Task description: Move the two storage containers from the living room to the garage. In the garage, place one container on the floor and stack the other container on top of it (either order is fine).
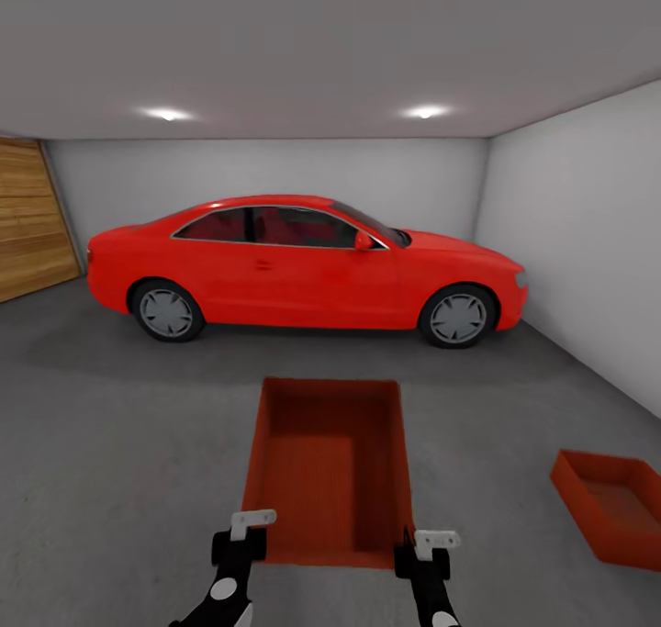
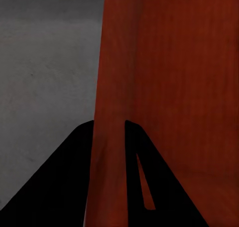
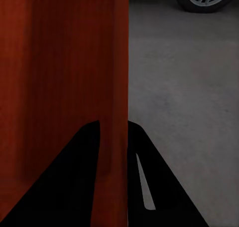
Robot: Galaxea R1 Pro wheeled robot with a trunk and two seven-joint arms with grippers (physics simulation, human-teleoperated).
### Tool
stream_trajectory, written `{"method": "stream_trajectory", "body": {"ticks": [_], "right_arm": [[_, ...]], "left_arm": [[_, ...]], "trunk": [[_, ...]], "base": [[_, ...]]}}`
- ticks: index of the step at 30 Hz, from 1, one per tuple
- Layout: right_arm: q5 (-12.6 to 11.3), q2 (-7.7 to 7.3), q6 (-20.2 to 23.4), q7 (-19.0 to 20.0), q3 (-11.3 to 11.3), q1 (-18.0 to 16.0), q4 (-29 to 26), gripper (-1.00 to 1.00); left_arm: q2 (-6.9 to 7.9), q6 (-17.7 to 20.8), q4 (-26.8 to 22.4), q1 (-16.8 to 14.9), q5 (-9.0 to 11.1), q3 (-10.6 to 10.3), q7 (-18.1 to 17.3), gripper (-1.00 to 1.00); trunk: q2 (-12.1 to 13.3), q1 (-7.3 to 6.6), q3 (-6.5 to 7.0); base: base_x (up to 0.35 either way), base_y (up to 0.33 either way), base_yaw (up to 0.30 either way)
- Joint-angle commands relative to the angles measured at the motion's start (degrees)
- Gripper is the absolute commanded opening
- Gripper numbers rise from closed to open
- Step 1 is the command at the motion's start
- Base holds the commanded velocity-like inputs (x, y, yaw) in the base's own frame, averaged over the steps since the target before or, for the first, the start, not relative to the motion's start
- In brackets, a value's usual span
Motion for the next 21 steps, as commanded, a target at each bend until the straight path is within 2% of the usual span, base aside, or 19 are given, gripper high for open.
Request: {"method": "stream_trajectory", "body": {"ticks": [1,2,21], "right_arm": [[0.0,0.11,-0.1,0.0,0.2,-0.1,-0.3,-1.0],[9.8,0.07,-0.1,1.1,-11.5,-0.1,-2.6,-1.0],[9.9,0.16,-0.2,1.1,-11.6,-0.1,-2.6,-1.0]], "left_arm": [[-0.06,-0.1,0.4,-0.1,0.9,-0.1,0.5,-1.0],[-0.06,-0.1,0.8,-0.1,2.2,0.3,0.5,-1.0],[-0.06,-0.1,0.8,-0.1,2.2,0.3,0.5,-1.0]], "trunk": [[-0.1,0.05,-0.11],[-0.1,0.05,-0.11],[-0.1,0.05,-0.11]], "base": [[0.322,0.0,0.0],[0.322,0.0,0.0],[0.322,0.0,0.0]]}}
